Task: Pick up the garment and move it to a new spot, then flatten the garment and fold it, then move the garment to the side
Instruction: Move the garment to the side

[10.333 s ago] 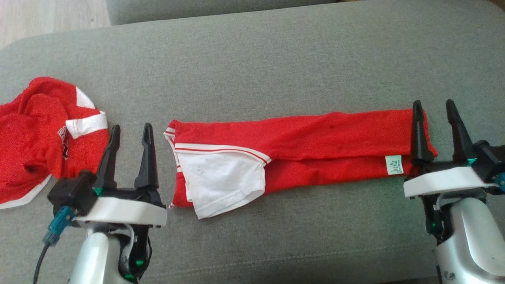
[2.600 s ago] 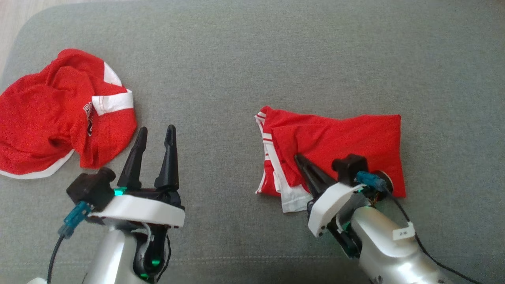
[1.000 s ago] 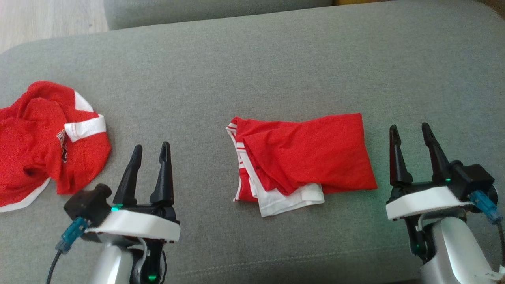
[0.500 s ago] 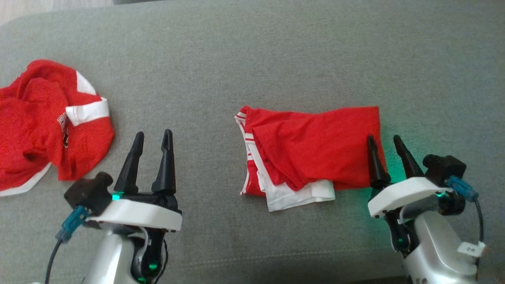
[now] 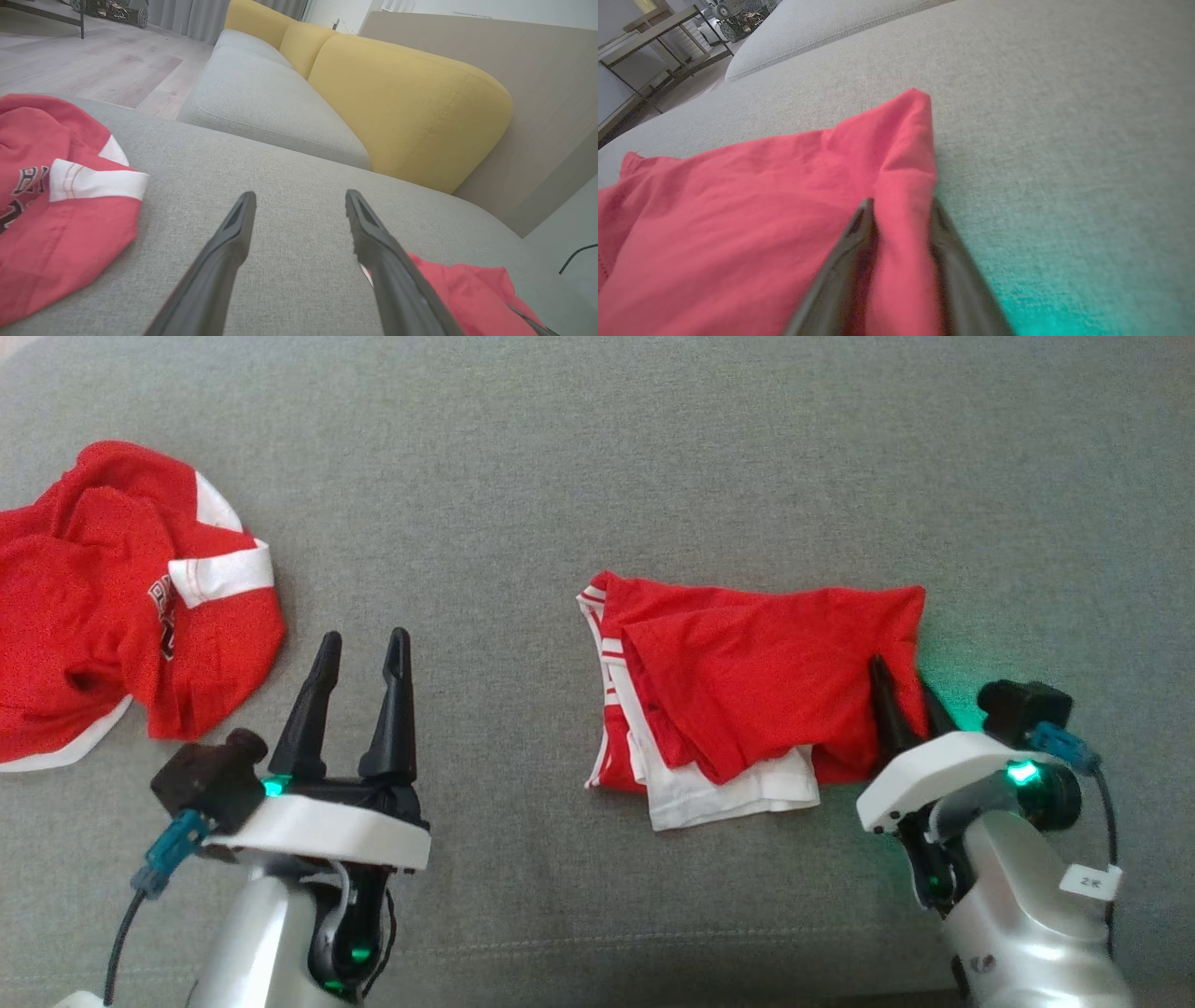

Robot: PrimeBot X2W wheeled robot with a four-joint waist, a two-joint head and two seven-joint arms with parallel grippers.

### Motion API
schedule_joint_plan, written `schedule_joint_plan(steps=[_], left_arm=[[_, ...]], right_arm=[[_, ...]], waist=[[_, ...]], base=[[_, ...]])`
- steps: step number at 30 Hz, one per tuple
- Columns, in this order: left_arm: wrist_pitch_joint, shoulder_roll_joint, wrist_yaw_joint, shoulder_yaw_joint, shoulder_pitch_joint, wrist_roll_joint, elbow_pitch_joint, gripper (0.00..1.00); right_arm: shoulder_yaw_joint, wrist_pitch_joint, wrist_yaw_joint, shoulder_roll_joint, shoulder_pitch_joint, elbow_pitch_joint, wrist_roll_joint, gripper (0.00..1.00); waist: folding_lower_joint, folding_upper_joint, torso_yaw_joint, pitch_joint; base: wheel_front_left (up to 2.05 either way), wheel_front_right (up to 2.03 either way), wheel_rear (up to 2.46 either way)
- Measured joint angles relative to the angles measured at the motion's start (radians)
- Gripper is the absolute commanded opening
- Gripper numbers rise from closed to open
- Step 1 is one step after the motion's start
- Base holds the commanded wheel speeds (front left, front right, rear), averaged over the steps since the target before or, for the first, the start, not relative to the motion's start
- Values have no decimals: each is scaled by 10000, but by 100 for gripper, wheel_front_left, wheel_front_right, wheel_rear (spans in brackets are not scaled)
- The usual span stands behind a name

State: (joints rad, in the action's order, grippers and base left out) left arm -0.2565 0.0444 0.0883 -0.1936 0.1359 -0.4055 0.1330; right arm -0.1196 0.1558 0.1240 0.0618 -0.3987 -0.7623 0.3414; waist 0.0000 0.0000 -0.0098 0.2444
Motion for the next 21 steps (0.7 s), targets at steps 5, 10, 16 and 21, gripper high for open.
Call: schedule_joint_plan(steps=[5,10,16,21], left_arm=[[-2,2,0,88,74,-2,0,100],[-2,0,-2,73,131,-2,-130,100],[-2,0,8,-48,357,113,-339,100],[-2,-6,119,-244,1149,399,-566,100]], right_arm=[[-514,322,0,192,-205,-100,-414,0],[-1145,535,2,690,-587,295,-1323,0],[-2142,328,2,1482,-1712,1057,-1852,0],[-2813,-199,2,2416,-2823,1406,-1793,0]], waist=[[0,0,-58,-63],[0,0,-238,-162],[0,0,-547,-29],[0,0,-762,396]], base=[[0,0,0],[0,0,0],[0,0,0],[0,0,0]])
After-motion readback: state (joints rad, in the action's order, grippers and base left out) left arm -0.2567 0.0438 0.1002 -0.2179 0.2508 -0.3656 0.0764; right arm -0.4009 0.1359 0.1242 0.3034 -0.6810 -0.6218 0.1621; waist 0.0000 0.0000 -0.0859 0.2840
